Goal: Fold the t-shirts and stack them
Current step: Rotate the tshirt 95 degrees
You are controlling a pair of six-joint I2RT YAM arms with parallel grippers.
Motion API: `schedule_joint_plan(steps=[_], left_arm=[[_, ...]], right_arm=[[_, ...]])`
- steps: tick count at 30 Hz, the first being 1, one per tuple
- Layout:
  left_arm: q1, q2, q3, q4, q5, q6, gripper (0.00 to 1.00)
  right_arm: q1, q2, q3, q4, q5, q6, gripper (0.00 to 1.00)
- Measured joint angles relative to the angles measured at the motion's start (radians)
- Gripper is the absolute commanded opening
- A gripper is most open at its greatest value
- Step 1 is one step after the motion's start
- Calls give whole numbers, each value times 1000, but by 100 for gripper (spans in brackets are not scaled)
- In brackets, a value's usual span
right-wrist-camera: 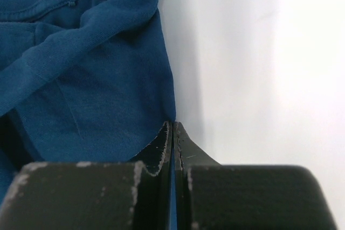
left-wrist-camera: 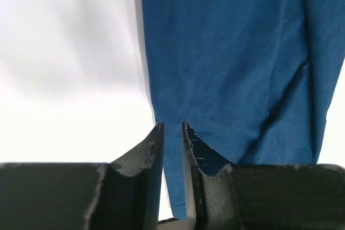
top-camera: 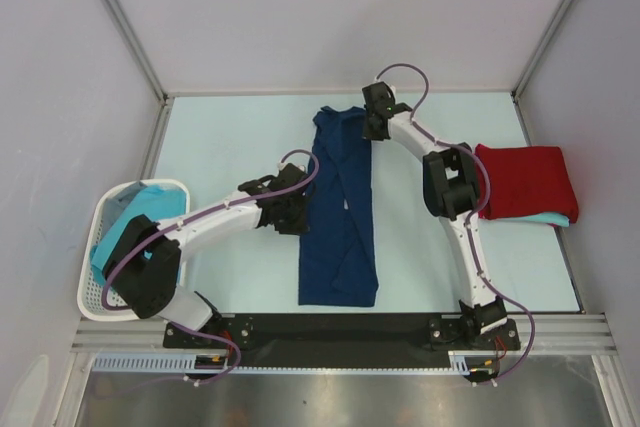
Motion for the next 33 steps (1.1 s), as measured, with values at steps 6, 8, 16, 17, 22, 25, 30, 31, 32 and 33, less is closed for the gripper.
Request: schedule_joint_plan(steps=[6,8,16,17,22,25,30,31,32,33], left_arm=[[-2,14,0,0,0,0,23],[-5,15,0,0,0,0,23],[-22,14,9,-3,-3,1,25],[-26,12,14,-3,-6,1,25],[-46,-43,17,3,-21,5,26],[-56,-90,-7,20,-26,8,26],[-80,-159,-81,34,-29,9,27],[-83,-167,-91,33,-32,9,26],[-85,-174,-99,32,-37,8,26],[-86,-180,-105,30,-42,8,26]], right_arm=[[-31,0,11,-9,-1,3,0],[-37,0,11,-9,-5,3,24],[-16,-104,-81,-19,51,1,73],[-5,-148,-110,-34,66,0,72],[87,-435,-280,-64,130,3,68],[150,-609,-403,-74,153,21,66],[220,-815,-639,-109,175,78,62],[237,-839,-687,-123,188,90,62],[251,-858,-734,-141,206,103,61],[271,-874,-776,-161,221,115,61]])
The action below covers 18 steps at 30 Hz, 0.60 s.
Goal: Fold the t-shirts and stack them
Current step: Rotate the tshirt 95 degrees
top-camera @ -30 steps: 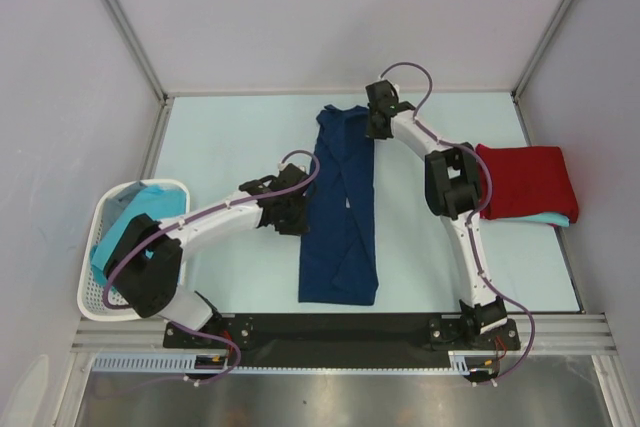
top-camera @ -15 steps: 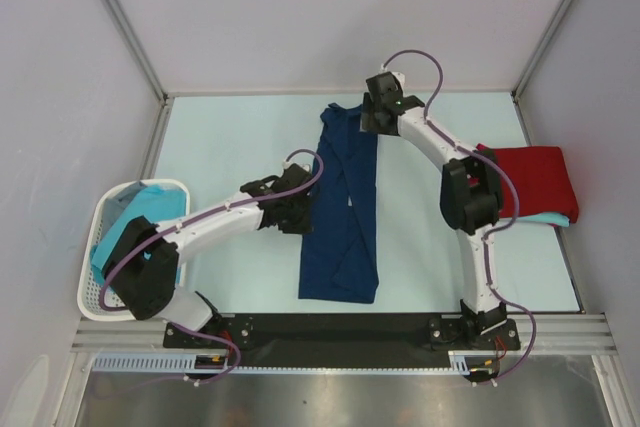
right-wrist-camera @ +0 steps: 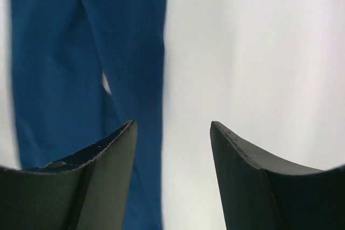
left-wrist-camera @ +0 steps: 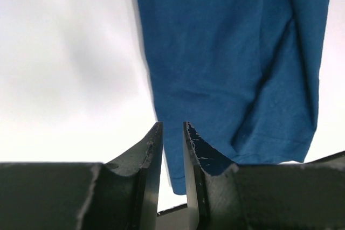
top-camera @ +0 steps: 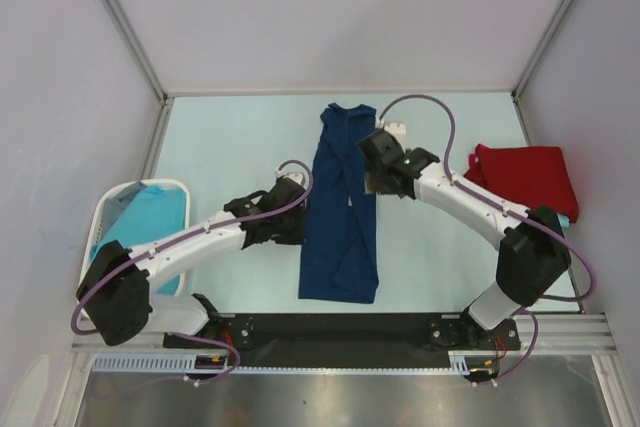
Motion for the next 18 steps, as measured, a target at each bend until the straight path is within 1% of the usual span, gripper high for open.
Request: schedule_joint_plan(steps=[3,6,12,18], left_arm=[[0,-26,-11,-3,-19,0,26],[0,-59,-12,-8,-30,-1,26],[0,-113,-12,-16,-41,-6,26],[-3,-118,-32,-11,-30,-7,25]], right_arm=[[89,-43,-104,-57,43,40,61],[167,-75,-146,-94,63,84,59],[343,-99,-154,-151,117,182,58],[502,-85,-154,-190,127,296,56]])
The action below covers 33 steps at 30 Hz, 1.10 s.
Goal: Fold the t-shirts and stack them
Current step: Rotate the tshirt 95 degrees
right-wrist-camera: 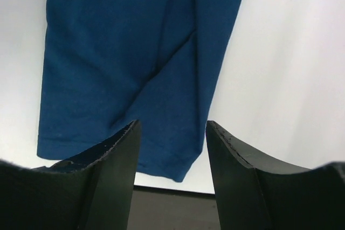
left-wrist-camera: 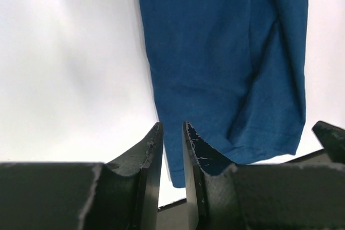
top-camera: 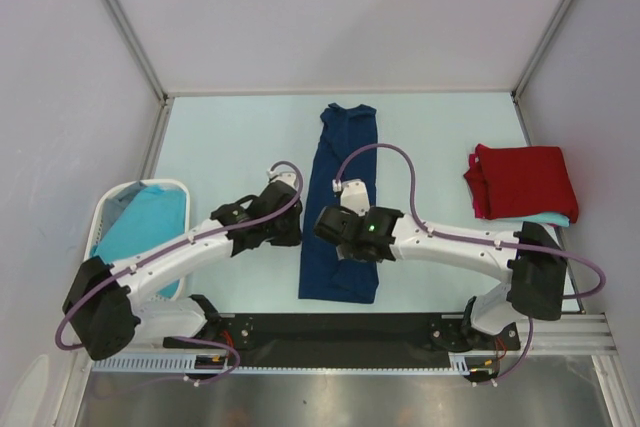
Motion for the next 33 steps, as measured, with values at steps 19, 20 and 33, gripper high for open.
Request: schedule_joint_plan(steps=[19,20,33], left_arm=[[-82,-6,7,10,18,35,100],[-82,-5,19,11,19,35,99],[-83,-26,110,24,13,-47,100]], right_arm=[[16,14,227,-191,250,161,62],[16,0,228,-205,266,173,61],[35,-199,271,-362,445,257,80]])
